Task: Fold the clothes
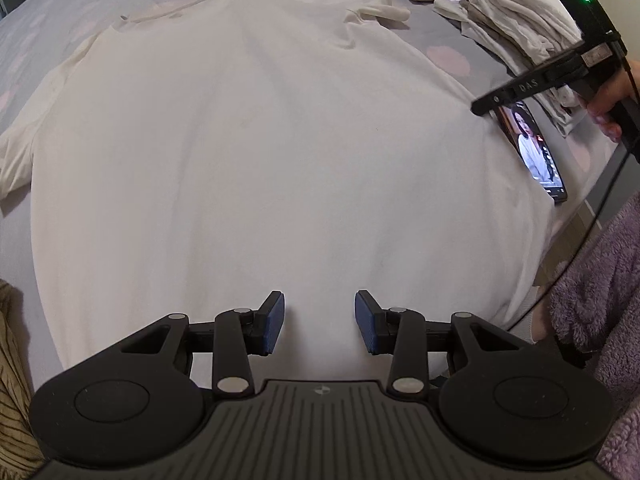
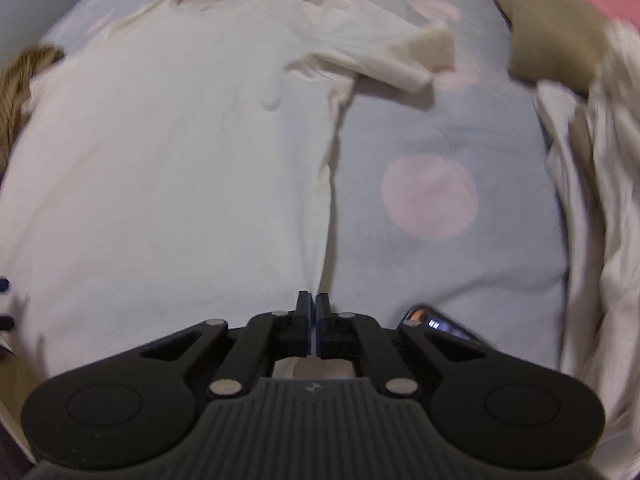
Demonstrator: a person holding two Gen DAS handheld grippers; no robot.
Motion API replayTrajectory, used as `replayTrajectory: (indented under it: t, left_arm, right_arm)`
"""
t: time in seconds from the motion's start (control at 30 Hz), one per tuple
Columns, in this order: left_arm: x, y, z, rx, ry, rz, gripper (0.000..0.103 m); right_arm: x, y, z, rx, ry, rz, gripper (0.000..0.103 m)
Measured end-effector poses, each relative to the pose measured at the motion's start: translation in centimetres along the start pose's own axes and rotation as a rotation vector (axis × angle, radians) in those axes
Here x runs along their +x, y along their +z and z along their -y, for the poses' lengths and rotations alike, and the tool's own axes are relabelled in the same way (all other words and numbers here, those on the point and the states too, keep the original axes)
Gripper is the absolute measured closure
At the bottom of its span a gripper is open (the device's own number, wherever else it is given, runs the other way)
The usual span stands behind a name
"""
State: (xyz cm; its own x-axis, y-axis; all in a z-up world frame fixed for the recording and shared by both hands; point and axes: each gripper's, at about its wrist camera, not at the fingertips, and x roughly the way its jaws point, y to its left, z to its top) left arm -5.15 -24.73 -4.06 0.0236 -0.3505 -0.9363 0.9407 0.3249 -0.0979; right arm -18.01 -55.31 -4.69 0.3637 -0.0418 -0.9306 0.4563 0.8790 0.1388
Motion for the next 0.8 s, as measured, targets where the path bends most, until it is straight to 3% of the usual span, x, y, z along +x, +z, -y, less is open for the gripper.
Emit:
replayTrajectory:
  t: [0.1,0.13,0.2,0.5,0.63,0.8]
  left_arm:
    - [-0.5,0.6,-0.6,-0.007,0.007,0.004,0.066]
    - [-0.8,0.8,-0.9,-0.006,0.009,0.008,0.064]
    - [-1.3,1.4,-1.7,-0.006,0.015,0.015,0.063]
    - [-0.4,4.5,-5.7,-0.104,0.065,0.037,0.063]
    - [1.7,4.8,-6.7,-0.142,0.056,0.010,0.063]
    - [3.5,5.4,-6.4,-0.109,0.067,0.001,0.063]
  right_arm:
    - [-0.7,0.3,-0.1,-0.014,-0.015,-0.003,0.088]
    - [-1.1,0.7,0.0,-0.014,-0.015,0.016,0.079]
    - [-2.1,2.0,0.5,-0.003,-0.006,0.064,0.075]
    - [-1.3,9.3,5.9,0.226,0.029,0.233,0.074]
    - [0.1,12.3,7.7,0.252,-0.008,0.306,0.068]
    - [2.2,15.0,10.3,0.280,-0.014,0.357,0.068]
